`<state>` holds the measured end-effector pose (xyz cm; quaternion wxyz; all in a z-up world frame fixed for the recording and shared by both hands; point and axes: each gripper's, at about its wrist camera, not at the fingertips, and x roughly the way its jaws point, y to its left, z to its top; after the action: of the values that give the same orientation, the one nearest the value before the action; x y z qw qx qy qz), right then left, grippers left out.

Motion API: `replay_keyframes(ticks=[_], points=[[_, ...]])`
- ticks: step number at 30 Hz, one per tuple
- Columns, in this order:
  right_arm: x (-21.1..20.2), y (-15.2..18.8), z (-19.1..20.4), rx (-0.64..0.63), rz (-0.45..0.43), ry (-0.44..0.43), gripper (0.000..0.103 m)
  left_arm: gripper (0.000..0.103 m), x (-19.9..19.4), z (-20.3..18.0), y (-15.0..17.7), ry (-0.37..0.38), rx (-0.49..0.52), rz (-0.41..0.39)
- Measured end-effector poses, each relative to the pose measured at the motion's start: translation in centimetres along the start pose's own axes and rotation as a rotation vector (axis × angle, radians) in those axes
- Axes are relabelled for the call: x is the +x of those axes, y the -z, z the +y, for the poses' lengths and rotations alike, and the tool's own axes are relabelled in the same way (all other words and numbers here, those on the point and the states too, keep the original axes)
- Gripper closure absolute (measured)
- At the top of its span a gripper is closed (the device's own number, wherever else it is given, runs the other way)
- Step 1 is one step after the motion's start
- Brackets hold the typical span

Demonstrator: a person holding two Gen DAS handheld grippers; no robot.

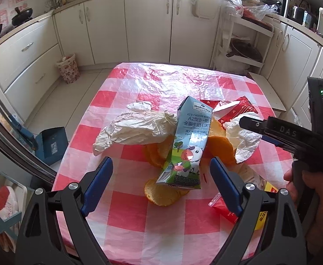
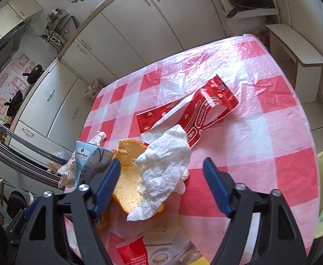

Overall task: Collect trash
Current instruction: 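Grasp the crumpled white tissue on the table with the right tool, then grasp the blue milk carton with the left tool while the right tool holds the tissue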

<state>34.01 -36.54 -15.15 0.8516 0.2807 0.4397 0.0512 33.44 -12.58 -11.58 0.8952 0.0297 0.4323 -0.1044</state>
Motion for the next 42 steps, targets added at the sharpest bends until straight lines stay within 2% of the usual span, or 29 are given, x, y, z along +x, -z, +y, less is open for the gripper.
replay_keyframes(ticks=[2,3,5,7,13,21,24,25,26,28,29,35,42], points=[[0.4,0.0,-0.1,0.007,0.018,-0.024,0.059,0.017,0.1,0.3,0.0,0.012,-0.010,0.006],[0.6,0.0,0.1,0.010,0.025,-0.035,0.064,0.017,0.2,0.5,-0.1,0.019,-0.015,0.009],[0.6,0.0,0.0,0.016,0.033,-0.057,0.083,0.017,0.5,0.6,-0.2,0.036,-0.025,0.017],[0.3,0.0,0.1,0.006,0.033,-0.074,0.088,0.017,0.9,0.7,-0.3,0.051,-0.033,0.028],[-1.5,-0.3,0.6,-0.028,-0.007,-0.121,0.093,0.017,2.0,-0.2,-0.7,0.056,-0.025,0.040],[-3.6,-1.4,0.3,-0.071,-0.079,-0.173,0.093,0.019,4.6,-2.0,-1.3,-0.022,0.024,0.070],[-4.2,-1.8,0.0,-0.080,-0.093,-0.177,0.093,0.032,5.6,-2.1,-1.7,-0.044,0.023,0.093],[-4.2,-1.9,-0.1,-0.077,-0.094,-0.180,0.093,0.041,5.9,-2.1,-1.7,-0.046,0.021,0.103],[-4.3,-1.9,-0.2,-0.074,-0.095,-0.182,0.093,0.055,6.3,-2.1,-1.8,-0.046,0.021,0.118],[-4.4,-1.9,-0.3,-0.074,-0.097,-0.185,0.093,0.071,6.8,-2.1,-1.7,-0.032,0.021,0.144],[-4.5,-1.9,-0.3,-0.076,-0.098,-0.187,0.093,0.075,6.8,-2.1,-1.6,-0.025,0.021,0.149],[-5.1,-1.7,-0.1,-0.098,-0.110,-0.186,0.093,0.075,5.2,-1.2,-1.7,-0.006,0.003,0.101],[-5.4,-0.9,0.4,-0.121,-0.113,-0.177,0.093,0.075,1.8,1.1,-1.7,0.069,-0.056,0.001]])
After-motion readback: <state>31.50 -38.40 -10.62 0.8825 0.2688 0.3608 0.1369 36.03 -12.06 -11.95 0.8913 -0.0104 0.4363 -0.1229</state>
